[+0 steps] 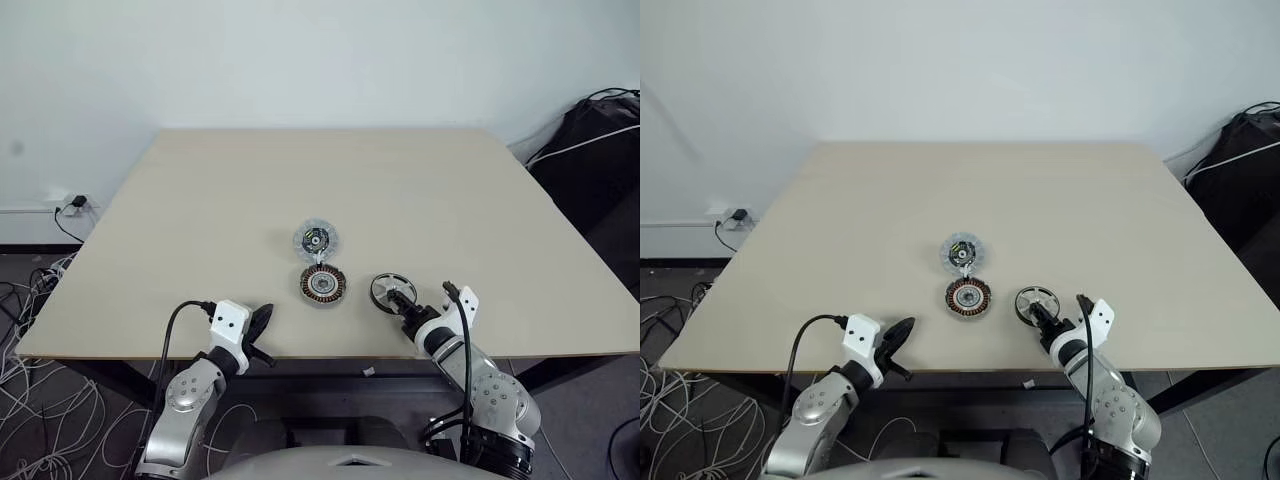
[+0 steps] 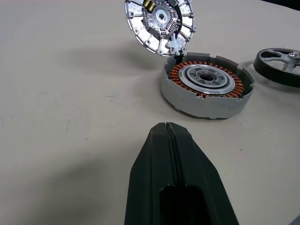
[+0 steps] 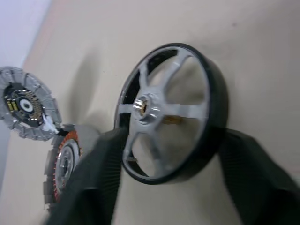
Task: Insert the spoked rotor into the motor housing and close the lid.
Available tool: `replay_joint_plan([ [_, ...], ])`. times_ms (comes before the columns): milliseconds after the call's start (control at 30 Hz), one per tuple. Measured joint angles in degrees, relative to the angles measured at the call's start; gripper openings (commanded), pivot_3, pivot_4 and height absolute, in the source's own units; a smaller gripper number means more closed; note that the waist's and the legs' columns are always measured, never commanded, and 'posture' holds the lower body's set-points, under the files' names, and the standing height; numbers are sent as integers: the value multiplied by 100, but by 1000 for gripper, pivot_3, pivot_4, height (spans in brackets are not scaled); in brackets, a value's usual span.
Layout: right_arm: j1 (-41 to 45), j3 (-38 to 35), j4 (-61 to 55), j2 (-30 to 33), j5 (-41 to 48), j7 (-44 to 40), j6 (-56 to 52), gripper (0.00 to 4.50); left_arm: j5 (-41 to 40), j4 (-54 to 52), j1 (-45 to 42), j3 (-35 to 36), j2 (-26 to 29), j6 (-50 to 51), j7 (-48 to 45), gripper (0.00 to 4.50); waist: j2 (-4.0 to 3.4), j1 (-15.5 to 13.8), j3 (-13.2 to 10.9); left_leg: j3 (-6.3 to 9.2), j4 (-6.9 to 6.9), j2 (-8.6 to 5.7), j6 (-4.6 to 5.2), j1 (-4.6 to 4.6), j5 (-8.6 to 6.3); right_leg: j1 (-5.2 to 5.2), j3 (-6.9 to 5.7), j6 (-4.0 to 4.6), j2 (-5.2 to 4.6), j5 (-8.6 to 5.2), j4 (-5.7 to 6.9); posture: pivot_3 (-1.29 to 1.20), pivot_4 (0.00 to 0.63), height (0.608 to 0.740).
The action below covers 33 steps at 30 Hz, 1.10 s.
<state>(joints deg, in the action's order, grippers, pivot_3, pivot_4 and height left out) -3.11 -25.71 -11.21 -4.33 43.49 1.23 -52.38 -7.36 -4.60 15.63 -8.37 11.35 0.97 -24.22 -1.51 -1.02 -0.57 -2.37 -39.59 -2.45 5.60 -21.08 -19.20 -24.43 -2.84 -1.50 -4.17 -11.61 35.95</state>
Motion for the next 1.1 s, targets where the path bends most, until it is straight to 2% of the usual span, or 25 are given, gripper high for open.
replay_joint_plan([
  [167, -4, 0, 3, 11, 125, 3, 91, 554, 0, -14, 3, -4, 5, 7, 26, 0, -1, 2, 6, -1, 0, 0, 1, 0, 0, 1, 1, 0, 0, 0, 1, 0, 0, 740],
  [200, -11, 3, 15, 11, 135, 7, 93, 380, 0, -15, 4, -5, 4, 7, 31, 0, -3, 3, 7, -2, 0, 0, 1, 0, 0, 0, 2, 0, -1, 0, 1, 0, 0, 740],
  [467, -33, 12, 26, -1, 234, 43, 89, 382, 0, -17, 14, -5, 6, 15, 44, 0, -17, 4, 16, -3, 0, 0, 1, 0, 0, -1, 3, 0, 0, 0, 2, 0, 0, 740],
  [767, 156, 97, -280, -70, 1158, 422, 45, 382, -1, -18, 28, -4, 10, 25, 43, 0, -20, 14, 17, -4, 0, 0, 2, -2, -1, -4, 4, 0, 0, 0, 3, 0, 0, 740],
  [1100, 483, 1181, -160, 22, 1379, 637, -73, 382, -1, -34, 75, -3, 6, 28, 53, 0, -19, 25, 17, -8, 0, 0, 4, -3, -1, -6, 6, 0, 0, 0, 2, 0, 0, 740],
])
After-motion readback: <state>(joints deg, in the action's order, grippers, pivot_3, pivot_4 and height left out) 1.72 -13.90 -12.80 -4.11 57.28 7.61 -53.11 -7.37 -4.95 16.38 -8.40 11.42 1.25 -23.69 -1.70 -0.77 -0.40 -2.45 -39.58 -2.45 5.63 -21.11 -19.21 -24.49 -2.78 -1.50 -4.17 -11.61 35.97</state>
